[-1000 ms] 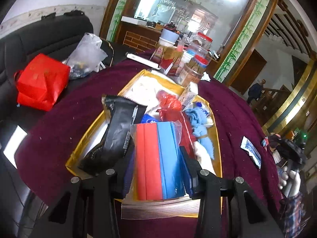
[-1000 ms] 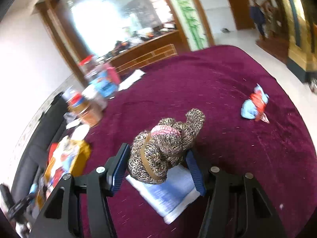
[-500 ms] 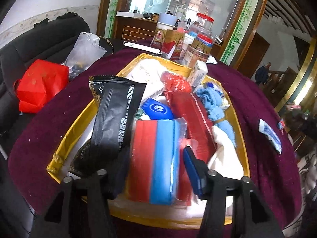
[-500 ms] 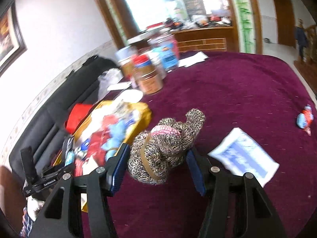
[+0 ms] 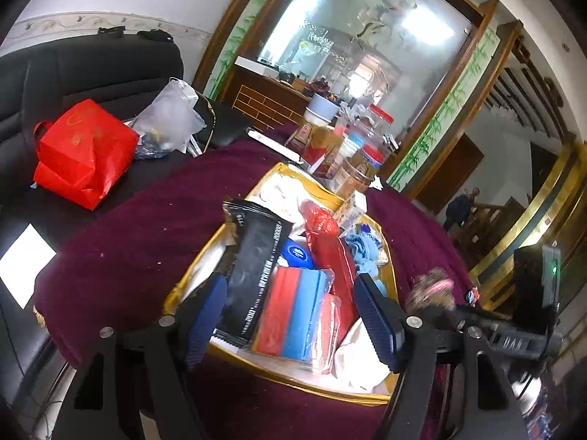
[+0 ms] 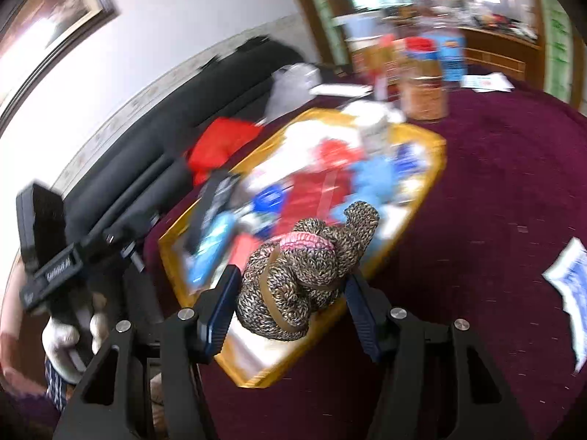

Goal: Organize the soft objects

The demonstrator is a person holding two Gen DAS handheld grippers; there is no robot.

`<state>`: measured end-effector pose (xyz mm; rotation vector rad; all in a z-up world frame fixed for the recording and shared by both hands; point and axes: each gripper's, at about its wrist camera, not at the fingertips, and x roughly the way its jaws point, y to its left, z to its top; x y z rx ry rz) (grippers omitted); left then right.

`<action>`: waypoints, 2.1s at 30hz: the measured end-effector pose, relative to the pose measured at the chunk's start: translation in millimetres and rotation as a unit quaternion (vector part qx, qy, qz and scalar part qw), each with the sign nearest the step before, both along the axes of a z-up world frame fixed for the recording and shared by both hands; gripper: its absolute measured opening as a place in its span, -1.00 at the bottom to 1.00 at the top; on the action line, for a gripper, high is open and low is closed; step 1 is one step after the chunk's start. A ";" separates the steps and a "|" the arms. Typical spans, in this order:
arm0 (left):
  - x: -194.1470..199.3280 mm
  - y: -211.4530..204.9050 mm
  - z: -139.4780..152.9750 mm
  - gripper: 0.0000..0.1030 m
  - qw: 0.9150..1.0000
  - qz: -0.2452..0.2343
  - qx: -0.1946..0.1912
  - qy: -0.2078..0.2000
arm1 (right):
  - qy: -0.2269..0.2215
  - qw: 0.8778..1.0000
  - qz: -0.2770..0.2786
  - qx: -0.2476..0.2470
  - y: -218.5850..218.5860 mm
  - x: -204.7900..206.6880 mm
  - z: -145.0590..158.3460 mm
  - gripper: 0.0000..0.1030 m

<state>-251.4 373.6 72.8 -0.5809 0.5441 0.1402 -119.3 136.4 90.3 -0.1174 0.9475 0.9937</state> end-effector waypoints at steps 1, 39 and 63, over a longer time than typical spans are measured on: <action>-1.1 1.2 -0.1 0.46 1.000 0.001 -0.001 -0.002 | 0.000 1.000 0.010 -0.003 7.4 -4.0 -1.9 0.11; -22.3 -22.6 16.6 0.85 0.992 0.060 0.111 -0.017 | -0.084 0.994 -0.068 0.028 15.6 8.0 15.8 0.58; 12.6 -131.2 29.9 1.00 0.961 0.124 0.246 0.038 | -0.219 0.956 -0.198 -0.013 -80.5 -65.4 -10.1 1.00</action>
